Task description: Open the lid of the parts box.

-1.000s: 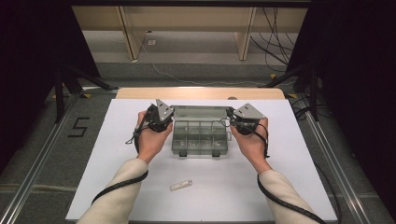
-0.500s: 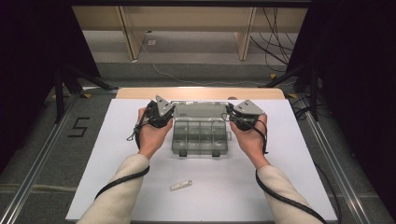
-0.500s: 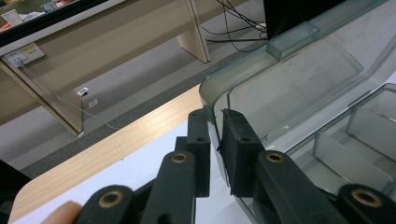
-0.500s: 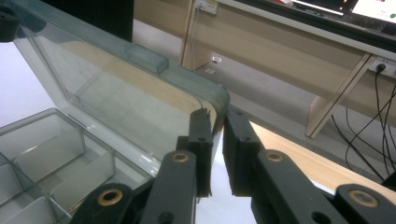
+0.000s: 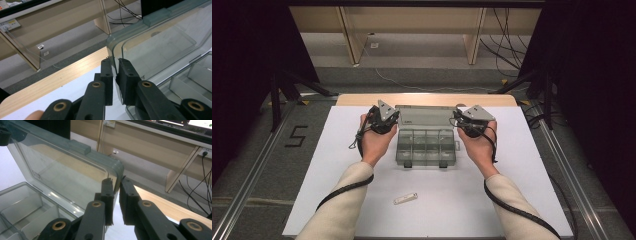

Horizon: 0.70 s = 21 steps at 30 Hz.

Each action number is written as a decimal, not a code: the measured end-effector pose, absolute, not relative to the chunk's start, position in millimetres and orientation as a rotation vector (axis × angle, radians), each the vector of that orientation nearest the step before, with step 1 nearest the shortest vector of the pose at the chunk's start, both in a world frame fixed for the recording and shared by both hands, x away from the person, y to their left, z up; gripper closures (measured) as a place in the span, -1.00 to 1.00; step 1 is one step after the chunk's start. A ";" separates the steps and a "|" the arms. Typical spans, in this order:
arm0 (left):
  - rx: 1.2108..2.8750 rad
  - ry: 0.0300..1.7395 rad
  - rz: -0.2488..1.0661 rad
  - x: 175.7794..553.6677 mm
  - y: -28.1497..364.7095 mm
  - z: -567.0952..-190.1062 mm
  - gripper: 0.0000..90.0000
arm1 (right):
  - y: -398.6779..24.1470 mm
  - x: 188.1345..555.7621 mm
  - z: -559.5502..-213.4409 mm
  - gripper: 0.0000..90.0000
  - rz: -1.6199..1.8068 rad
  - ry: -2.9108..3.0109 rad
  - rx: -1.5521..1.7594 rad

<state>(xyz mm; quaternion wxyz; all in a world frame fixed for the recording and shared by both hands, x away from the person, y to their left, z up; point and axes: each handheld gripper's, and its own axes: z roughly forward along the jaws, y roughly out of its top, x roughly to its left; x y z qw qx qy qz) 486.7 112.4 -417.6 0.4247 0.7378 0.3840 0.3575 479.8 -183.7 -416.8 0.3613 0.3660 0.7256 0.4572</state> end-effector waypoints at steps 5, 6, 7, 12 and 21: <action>1.840 0.968 0.887 489.0 112.8 -420.3 0.82 | -183.2 482.7 -419.2 0.84 1.176 1.859 0.948; 1.838 0.972 0.883 489.4 112.5 -420.8 0.82 | -183.6 483.3 -419.2 0.84 1.177 1.864 0.943; 1.839 0.973 0.881 490.0 112.6 -421.3 0.82 | -183.3 483.7 -419.6 0.83 1.178 1.860 0.946; 1.842 0.977 0.880 492.8 112.7 -423.0 0.82 | -183.3 486.8 -422.6 0.84 1.173 1.864 0.951; 1.831 0.985 0.871 499.3 112.4 -429.1 0.83 | -182.2 491.8 -429.8 0.84 1.161 1.884 0.981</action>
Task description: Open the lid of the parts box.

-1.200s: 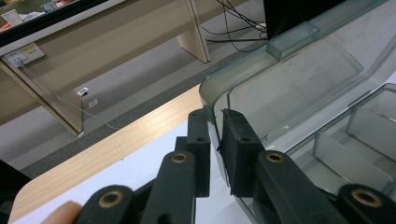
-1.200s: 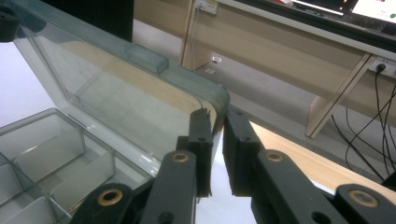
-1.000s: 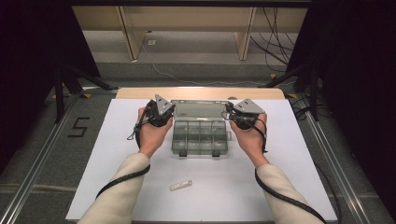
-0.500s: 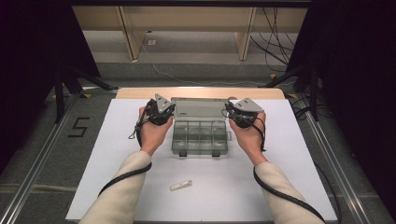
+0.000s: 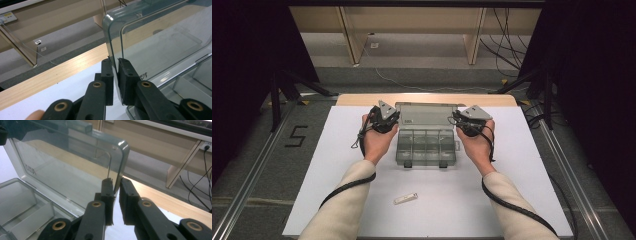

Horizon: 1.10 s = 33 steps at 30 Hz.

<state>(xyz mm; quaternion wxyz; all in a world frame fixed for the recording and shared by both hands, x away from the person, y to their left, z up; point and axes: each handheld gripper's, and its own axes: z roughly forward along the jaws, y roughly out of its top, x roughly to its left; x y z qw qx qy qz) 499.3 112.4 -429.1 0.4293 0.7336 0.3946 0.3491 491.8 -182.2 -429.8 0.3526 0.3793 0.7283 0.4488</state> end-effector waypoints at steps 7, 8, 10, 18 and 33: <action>1.839 1.007 0.859 504.1 111.6 -435.0 0.83 | -182.1 497.7 -437.2 0.84 1.139 1.894 0.991; 1.841 1.011 0.860 504.6 111.6 -435.5 0.83 | -181.4 498.6 -439.0 0.84 1.141 1.894 1.003; 1.840 1.015 0.855 505.9 111.3 -437.1 0.83 | -182.0 500.1 -441.1 0.84 1.130 1.903 1.001; 1.860 1.044 0.839 511.4 109.8 -445.2 0.83 | -182.1 503.7 -451.7 0.81 1.106 1.941 1.039; 1.943 1.089 0.782 523.2 109.9 -462.7 0.73 | -187.1 497.2 -440.2 0.54 1.128 1.937 1.031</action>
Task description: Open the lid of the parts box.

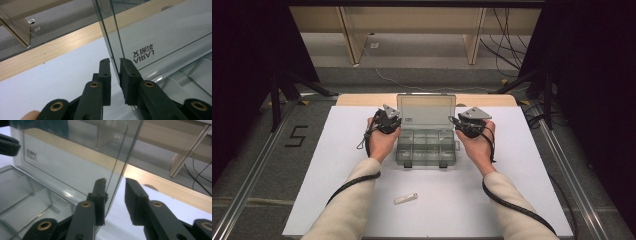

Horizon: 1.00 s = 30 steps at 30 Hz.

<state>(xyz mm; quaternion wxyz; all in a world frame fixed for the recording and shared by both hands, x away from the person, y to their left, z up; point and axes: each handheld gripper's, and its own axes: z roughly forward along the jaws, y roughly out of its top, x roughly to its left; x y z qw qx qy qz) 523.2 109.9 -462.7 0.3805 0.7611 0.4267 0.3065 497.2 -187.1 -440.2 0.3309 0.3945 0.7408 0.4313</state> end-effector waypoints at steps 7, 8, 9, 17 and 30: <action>1.960 1.111 0.738 520.1 122.9 -462.0 0.48 | -181.5 487.4 -430.2 0.32 1.150 2.008 0.988; 1.954 1.109 0.718 517.8 126.4 -460.4 0.39 | -179.0 485.7 -429.4 0.26 1.163 2.027 0.980; 1.939 1.116 0.706 514.6 128.4 -459.0 0.27 | -176.3 482.8 -428.0 0.19 1.174 2.055 0.952; 1.938 1.055 0.597 474.0 149.4 -444.2 -0.63 | -157.3 455.1 -425.5 -0.28 1.314 2.285 0.769; 2.000 0.944 0.643 389.0 182.5 -442.2 -0.99 | -115.8 390.9 -432.0 -0.41 1.388 2.522 0.491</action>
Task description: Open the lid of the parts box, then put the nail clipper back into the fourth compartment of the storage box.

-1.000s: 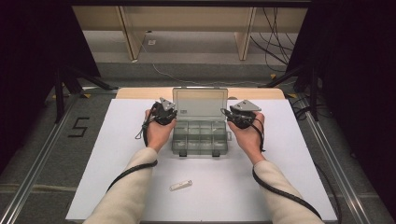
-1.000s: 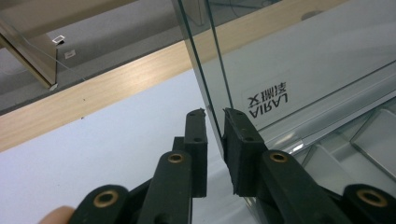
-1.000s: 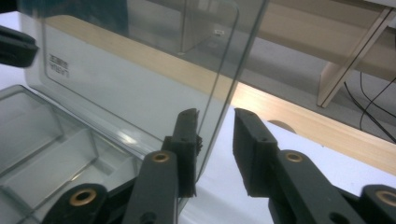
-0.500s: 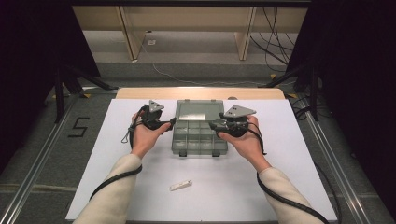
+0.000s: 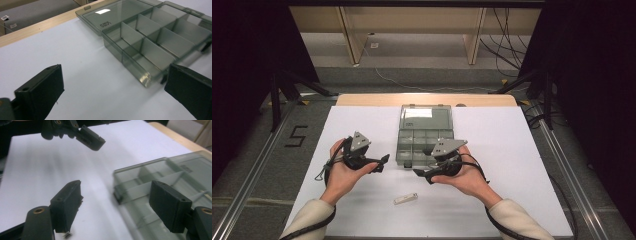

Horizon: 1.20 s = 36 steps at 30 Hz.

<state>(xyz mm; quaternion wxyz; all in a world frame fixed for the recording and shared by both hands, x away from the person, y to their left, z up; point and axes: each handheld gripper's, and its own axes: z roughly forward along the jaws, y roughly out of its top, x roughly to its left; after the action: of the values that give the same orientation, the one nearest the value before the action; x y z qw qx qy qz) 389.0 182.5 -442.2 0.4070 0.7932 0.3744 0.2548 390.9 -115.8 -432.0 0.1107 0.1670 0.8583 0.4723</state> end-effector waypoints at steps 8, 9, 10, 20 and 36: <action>1.981 0.982 0.671 348.6 202.5 -449.2 -0.99 | -106.4 369.5 -436.7 -0.41 1.372 2.585 0.403; 1.977 0.992 0.676 345.8 203.5 -449.3 -0.99 | -105.0 368.5 -437.4 -0.41 1.376 2.580 0.403; 1.979 0.981 0.678 345.3 204.8 -449.5 -0.99 | -104.0 368.2 -437.6 -0.40 1.374 2.580 0.395; 1.980 0.972 0.699 343.5 202.1 -448.1 -0.97 | -105.6 367.4 -438.2 -0.40 1.372 2.595 0.401; 1.960 0.988 0.678 347.6 202.8 -449.1 -0.96 | -102.0 368.8 -447.1 -0.35 1.339 2.624 0.369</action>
<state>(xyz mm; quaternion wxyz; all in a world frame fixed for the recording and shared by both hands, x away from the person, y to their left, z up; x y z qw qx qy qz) 347.6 202.8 -449.1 0.4098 0.7783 0.3923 0.2692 368.8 -102.0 -447.1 0.0863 0.1240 0.8805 0.4493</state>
